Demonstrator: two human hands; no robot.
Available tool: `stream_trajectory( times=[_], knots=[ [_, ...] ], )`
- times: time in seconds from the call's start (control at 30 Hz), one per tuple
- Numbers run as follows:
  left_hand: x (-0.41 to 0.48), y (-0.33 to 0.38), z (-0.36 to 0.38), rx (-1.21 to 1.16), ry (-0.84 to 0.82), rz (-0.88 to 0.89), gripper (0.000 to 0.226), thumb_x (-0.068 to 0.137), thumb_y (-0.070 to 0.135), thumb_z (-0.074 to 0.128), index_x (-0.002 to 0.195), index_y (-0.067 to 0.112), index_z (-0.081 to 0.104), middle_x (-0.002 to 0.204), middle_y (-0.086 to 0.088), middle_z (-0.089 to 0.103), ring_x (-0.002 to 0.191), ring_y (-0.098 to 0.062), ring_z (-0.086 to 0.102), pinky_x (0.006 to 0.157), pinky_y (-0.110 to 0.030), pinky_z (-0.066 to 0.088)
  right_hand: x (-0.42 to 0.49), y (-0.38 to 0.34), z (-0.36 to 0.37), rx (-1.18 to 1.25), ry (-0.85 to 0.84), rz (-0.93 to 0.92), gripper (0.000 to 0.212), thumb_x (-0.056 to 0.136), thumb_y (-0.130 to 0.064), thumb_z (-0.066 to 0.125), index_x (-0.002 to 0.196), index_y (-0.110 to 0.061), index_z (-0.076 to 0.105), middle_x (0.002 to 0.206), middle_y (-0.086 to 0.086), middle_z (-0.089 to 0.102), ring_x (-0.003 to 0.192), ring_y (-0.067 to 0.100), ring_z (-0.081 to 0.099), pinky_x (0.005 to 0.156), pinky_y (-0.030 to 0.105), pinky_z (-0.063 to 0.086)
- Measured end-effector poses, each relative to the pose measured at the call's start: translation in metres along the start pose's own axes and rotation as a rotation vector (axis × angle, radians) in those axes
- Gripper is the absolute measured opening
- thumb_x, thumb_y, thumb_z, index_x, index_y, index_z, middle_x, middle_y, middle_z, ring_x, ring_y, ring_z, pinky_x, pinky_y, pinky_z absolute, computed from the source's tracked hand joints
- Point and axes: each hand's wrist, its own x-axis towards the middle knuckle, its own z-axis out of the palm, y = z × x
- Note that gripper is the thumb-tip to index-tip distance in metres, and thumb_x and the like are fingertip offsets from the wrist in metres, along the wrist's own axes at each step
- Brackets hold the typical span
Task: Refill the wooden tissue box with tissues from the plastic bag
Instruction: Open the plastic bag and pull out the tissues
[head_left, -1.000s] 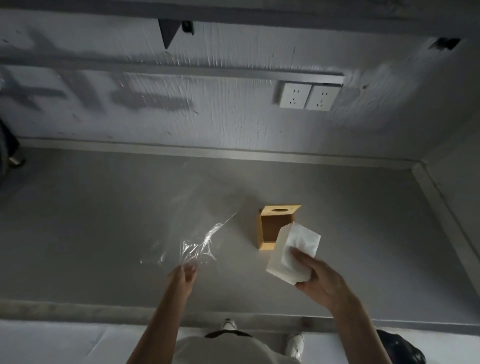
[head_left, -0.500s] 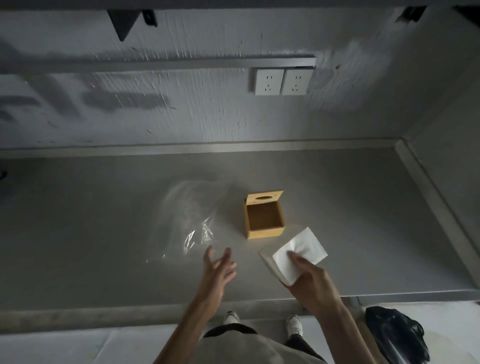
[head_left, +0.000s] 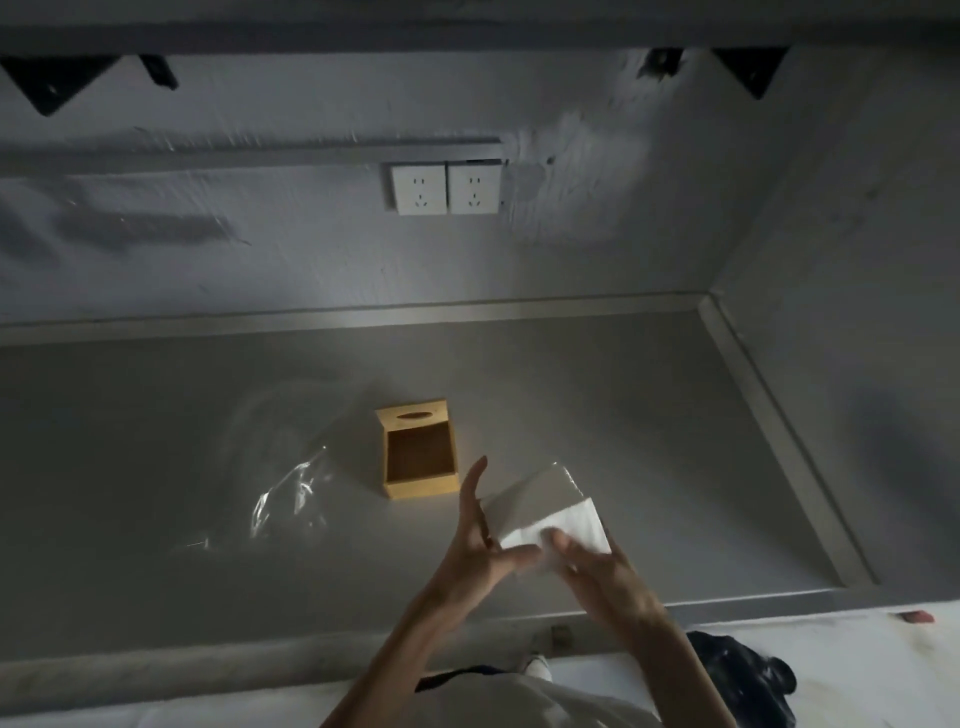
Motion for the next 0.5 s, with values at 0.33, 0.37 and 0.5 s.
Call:
stream_trajectory(
  times=[0.33,0.37,0.5],
  knots=[
    [0.047,-0.004,0.041,0.319,-0.156,0.044,0.12,0.072,0.005,0.08,0.146,0.048,-0.004,0.116,-0.004,0.049,0.114,-0.017,0.054,0.095,-0.027,0.052,0.024,-0.028,-0.11,-0.632,-0.2,0.059,0.108,0.078,0.01,0.073,0.155,-0.019,0.004,0.155,-0.01,0.026,0.143,0.005,0.029,0.111,0.013,0.032],
    [0.051,-0.008,0.045,0.341,-0.16,0.034,0.117,0.073,0.006,0.079,0.146,0.049,-0.003,0.118,-0.003,0.047,0.115,-0.019,0.053,0.095,-0.027,0.052,0.028,-0.027,-0.114,-0.668,-0.191,0.064,0.104,0.077,0.01,0.075,0.154,-0.017,0.011,0.151,-0.008,0.034,0.14,0.007,0.034,0.11,0.012,0.033],
    [0.064,-0.037,0.055,0.458,-0.084,0.023,0.106,0.075,0.018,0.075,0.148,0.041,0.003,0.127,-0.004,0.042,0.116,-0.019,0.049,0.097,-0.028,0.051,0.039,-0.003,-0.13,-0.864,-0.05,-0.043,0.077,0.074,-0.005,0.081,0.139,-0.016,0.04,0.136,0.001,0.054,0.128,0.013,0.05,0.107,0.018,0.042]
  ],
)
